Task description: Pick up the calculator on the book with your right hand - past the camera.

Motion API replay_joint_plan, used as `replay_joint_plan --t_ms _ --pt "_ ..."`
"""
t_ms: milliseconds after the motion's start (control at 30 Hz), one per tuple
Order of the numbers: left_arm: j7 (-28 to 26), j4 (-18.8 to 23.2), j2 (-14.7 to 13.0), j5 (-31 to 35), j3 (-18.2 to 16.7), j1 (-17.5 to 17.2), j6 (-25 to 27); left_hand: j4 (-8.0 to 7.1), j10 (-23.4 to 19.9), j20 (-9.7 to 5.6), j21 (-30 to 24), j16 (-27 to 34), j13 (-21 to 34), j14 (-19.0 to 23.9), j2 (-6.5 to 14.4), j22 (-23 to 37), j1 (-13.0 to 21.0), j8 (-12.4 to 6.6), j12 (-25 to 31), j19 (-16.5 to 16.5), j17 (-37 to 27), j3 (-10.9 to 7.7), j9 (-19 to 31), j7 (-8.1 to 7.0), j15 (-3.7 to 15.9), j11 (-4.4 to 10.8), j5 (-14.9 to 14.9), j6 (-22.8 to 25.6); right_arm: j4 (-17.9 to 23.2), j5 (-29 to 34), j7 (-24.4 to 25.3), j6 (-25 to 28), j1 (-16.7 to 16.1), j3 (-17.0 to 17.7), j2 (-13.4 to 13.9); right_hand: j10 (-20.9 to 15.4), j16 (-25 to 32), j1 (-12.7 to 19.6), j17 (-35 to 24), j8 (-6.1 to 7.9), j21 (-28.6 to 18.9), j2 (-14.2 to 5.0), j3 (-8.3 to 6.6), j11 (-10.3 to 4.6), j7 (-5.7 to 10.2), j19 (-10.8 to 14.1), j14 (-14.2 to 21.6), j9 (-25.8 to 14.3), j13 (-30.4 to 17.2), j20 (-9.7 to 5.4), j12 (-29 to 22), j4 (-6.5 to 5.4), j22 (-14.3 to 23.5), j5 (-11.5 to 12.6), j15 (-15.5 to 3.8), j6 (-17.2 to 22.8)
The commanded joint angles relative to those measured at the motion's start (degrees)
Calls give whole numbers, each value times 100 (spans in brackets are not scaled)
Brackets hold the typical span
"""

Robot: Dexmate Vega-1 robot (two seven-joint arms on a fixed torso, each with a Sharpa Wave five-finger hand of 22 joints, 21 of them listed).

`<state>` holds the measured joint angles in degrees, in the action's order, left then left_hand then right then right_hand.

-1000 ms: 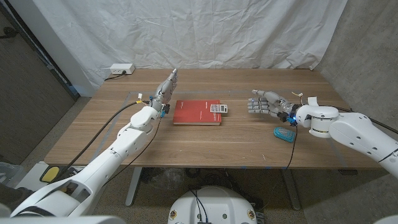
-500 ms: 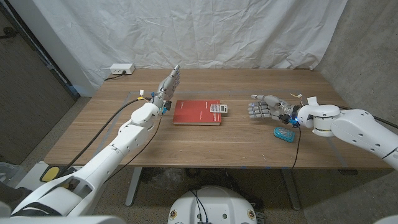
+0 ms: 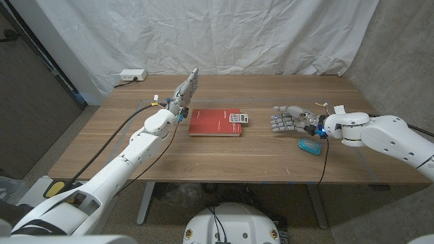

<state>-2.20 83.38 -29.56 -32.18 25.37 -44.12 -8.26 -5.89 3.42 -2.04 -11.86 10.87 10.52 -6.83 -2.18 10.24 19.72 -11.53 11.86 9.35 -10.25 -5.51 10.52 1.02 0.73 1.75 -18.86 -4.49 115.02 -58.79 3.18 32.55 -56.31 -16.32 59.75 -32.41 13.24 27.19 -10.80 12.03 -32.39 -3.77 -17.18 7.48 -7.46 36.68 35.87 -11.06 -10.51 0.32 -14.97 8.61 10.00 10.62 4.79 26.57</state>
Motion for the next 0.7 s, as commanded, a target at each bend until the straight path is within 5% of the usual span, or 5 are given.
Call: replay_joint_plan --t_ms 33,700 --pt "-179 396 -195 74 -4 -58 348 8 -15 -176 5 -14 28 19 3 23 69 -7 -3 21 -13 9 31 16 -8 29 -35 12 -13 -166 162 227 193 -67 -142 -35 8 91 -10 48 -2 33 -60 14 24 93 73 -28 -28 52 21 23 27 54 7 142" --pt "-212 588 -339 89 -129 -237 203 16 6 -154 16 -20 29 4 13 24 90 0 -14 43 -14 31 32 5 -13 26 -34 5 -237 -206 443 813 842 -477 -557 -170 0 655 8 -65 -44 181 -239 -13 17 403 407 -38 -29 3 33 183 45 125 -74 -121"
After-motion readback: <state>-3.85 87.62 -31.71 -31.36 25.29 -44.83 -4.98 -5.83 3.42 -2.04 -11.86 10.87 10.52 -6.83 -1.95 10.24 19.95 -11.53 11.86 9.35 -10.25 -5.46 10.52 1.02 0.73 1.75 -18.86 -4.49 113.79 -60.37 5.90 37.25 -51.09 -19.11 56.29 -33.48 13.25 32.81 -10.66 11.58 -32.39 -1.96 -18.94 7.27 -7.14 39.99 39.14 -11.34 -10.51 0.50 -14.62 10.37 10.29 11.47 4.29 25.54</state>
